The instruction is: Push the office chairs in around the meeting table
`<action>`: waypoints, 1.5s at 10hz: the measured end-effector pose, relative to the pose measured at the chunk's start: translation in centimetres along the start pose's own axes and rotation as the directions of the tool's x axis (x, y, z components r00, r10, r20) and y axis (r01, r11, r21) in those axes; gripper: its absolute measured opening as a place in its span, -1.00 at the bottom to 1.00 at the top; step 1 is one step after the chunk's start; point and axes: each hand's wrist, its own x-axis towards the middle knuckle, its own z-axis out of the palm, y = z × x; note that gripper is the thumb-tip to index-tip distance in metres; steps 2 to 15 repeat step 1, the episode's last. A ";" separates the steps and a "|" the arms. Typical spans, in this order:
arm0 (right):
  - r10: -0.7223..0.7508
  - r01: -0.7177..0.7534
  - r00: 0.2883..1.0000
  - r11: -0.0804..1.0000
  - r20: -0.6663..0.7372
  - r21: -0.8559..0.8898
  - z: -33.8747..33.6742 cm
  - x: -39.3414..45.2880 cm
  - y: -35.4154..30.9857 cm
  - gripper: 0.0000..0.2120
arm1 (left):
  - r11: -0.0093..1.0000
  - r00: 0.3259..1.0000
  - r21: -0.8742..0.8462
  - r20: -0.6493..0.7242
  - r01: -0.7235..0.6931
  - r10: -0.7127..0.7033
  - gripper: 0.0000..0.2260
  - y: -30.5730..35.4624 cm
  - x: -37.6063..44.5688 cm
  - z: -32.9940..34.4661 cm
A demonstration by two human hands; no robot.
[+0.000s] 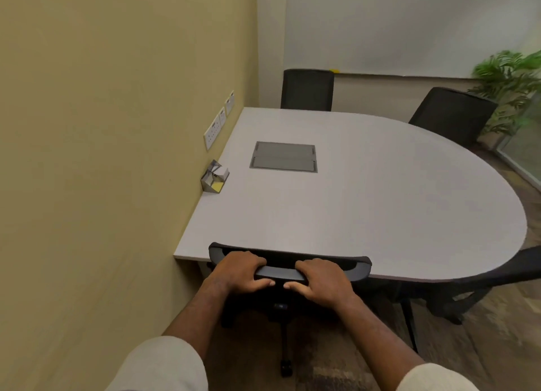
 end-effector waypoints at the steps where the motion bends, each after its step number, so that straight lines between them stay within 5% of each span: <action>1: -0.018 0.030 0.993 0.994 -0.113 0.109 -0.8 -0.5 -1.0 -0.52 | 0.995 0.998 -0.088 -0.028 -0.050 0.048 -0.51 -0.1 -0.5 -0.9; 15: -0.018 0.030 0.993 0.994 -0.113 0.109 -0.8 -0.5 -1.0 -0.52 | 0.995 0.998 -0.088 -0.028 -0.050 0.048 -0.51 -0.1 -0.5 -0.9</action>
